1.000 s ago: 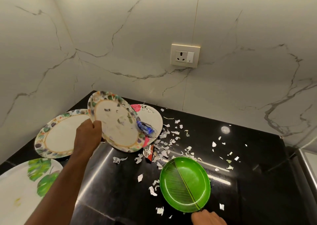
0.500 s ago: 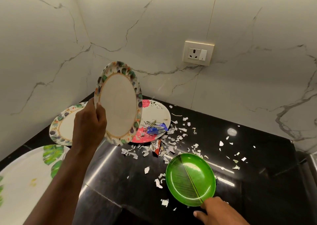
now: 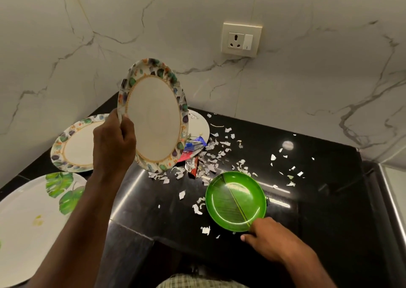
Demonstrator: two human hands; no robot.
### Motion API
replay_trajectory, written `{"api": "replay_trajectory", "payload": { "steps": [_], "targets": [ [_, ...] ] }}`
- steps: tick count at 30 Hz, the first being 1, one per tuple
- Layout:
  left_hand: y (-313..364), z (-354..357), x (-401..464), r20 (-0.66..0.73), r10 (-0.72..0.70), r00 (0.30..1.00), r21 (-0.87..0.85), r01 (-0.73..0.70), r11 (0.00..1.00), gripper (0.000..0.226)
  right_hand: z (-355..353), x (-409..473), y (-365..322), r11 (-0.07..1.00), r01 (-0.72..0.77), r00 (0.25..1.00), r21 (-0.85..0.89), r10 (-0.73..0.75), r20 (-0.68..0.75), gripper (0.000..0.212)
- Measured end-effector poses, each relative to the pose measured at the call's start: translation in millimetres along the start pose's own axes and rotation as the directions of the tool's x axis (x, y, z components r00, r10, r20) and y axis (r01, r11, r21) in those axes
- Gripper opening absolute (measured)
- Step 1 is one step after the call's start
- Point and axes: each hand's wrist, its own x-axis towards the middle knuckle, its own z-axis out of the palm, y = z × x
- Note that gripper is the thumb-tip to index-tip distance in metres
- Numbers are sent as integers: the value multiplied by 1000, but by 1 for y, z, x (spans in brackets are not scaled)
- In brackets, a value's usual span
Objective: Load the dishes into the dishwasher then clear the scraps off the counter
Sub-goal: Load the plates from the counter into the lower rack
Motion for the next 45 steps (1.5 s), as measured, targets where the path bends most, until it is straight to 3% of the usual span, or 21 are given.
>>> {"api": "replay_trajectory", "payload": {
  "steps": [10,17,23,29,33,36,39,42,45],
  "targets": [
    [18,5,-6,4,20,1000,-97,-20,995,25,-3,-4,1,999,-14,1000,43,15,-6,39],
    [23,13,-15,18,-141,990,-222,141,965,26,-1,-6,5,999,-13,999,35,14,-29,39],
    [9,29,-31,94,-321,943,-372,332,867,38,-10,-14,11,998,-51,960,26,56,-274,43],
    [23,16,-45,70,-11,998,-368,36,929,31,-26,-22,18,960,11,806,281,158,-571,38],
    [33,8,-44,-13,276,961,-263,-270,926,31,-33,-31,16,900,182,708,397,160,-688,37],
    [37,7,-39,-50,440,896,-215,-440,872,30,-32,-34,19,867,288,629,406,149,-763,46],
    [42,9,-35,-38,590,807,-198,-585,787,25,-36,-42,18,824,417,501,382,142,-854,66],
    [47,12,-34,84,722,686,-172,-704,689,25,-46,-59,13,848,472,339,239,75,-938,95],
    [60,11,-36,157,826,542,-145,-814,562,32,-60,-70,5,868,493,291,58,-102,-951,99]
  ]
}}
